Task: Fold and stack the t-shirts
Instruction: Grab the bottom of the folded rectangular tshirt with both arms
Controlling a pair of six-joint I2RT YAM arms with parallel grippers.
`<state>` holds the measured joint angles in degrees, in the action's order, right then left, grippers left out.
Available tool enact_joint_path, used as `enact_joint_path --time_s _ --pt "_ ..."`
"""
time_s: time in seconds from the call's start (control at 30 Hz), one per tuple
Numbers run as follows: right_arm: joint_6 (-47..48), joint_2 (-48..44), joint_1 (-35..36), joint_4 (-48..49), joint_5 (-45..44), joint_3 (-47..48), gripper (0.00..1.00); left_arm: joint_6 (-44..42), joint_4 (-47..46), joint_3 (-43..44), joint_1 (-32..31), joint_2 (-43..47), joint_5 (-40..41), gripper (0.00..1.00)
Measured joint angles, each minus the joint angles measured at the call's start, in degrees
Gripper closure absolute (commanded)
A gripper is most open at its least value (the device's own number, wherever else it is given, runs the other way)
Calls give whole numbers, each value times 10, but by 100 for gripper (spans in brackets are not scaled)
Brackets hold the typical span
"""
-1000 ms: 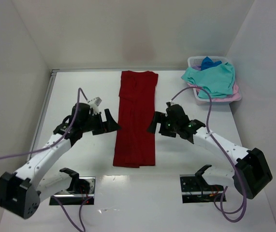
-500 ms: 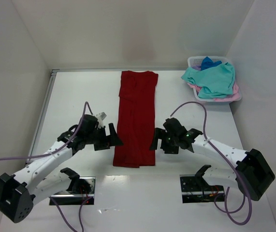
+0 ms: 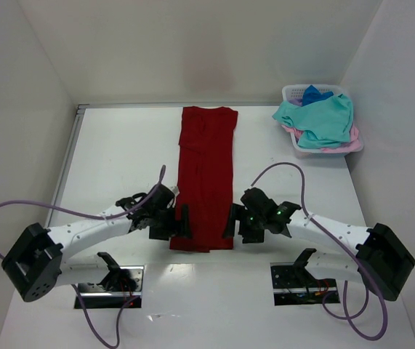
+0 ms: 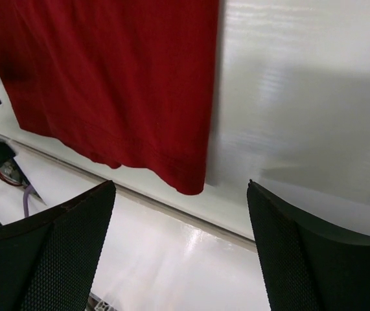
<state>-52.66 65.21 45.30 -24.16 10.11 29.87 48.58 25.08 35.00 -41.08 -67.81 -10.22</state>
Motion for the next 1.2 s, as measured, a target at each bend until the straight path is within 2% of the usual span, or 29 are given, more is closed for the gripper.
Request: enact_joint_path --time_s 0.23,0.47,0.6,0.77,0.93,1.2 --pt "-15 21 24 8 0 -2 18 25 3 0 -30 -50 32 1" --pt "-20 46 24 10 -10 1 20 52 3 -17 -30 7 59 1" --pt "-24 55 24 11 -13 6 22 58 2 -26 -30 11 65 1" --pt "-30 57 25 14 -19 7 29 66 -17 -46 -30 7 64 1" --pt "-34 59 25 22 -21 7 36 85 -44 -72 -29 41 59 1" --pt "-35 71 29 41 -17 7 37 88 -58 -85 -18 46 51 13"
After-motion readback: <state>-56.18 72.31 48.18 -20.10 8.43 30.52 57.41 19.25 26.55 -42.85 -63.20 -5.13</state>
